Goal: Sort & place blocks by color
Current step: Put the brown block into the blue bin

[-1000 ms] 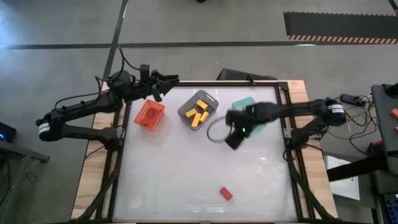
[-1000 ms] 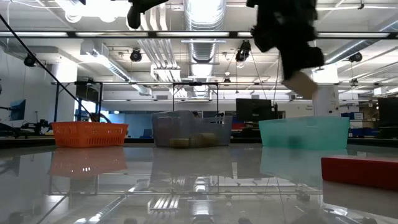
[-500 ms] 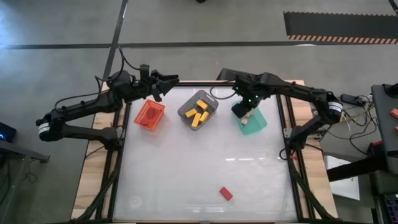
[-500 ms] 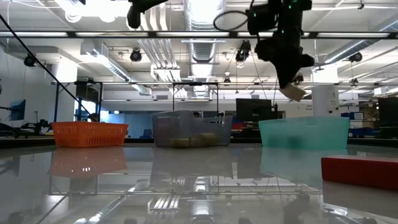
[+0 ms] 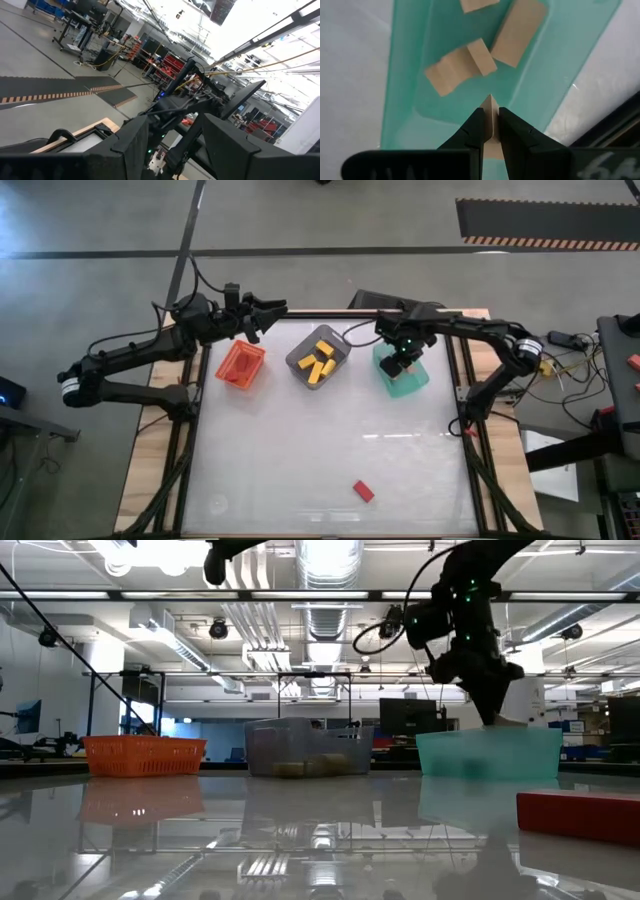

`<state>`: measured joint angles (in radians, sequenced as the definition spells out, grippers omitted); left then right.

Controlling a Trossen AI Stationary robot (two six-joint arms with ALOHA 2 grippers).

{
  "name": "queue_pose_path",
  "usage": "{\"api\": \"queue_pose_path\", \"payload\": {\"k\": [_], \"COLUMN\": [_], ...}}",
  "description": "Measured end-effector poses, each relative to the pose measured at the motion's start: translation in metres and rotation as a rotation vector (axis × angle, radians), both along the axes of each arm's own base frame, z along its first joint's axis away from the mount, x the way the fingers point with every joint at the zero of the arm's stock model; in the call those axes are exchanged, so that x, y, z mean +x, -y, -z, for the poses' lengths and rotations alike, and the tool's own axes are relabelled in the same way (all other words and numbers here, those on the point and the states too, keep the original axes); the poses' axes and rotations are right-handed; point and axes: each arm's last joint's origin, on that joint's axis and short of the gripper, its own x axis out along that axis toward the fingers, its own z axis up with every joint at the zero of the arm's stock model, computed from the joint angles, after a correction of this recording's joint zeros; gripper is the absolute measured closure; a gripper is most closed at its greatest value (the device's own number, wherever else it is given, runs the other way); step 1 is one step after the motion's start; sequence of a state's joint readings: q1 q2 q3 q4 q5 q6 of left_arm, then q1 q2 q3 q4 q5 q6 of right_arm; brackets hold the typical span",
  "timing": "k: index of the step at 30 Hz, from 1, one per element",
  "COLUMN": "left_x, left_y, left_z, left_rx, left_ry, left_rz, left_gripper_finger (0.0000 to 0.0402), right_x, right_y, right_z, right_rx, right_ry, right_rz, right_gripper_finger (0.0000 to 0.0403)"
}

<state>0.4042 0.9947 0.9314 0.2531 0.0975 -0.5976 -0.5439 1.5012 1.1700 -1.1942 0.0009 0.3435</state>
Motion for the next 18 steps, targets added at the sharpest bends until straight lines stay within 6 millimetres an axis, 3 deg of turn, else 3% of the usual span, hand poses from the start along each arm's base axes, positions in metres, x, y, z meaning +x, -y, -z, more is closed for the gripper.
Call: {"api": "queue_pose_path", "payload": {"k": [7, 18], "left_x": [0.000, 0.000], "left_y": [0.000, 0.000], "left_z": [0.000, 0.000], "left_rx": [0.000, 0.000], "left_ry": [0.000, -0.001], "left_rz": [0.000, -0.001], "left_gripper_finger": [0.0230, 0.0230], "right_x": [-0.001, -0.002], "right_y": [0.000, -0.001], "right_z": [0.017, 0.021], "right_rx": [0.015, 0.017], "right_ry": [-0.024, -0.028], "right_rz": [-0.006, -0.005], "right_gripper_finger": [0.0369, 0.0369]}}
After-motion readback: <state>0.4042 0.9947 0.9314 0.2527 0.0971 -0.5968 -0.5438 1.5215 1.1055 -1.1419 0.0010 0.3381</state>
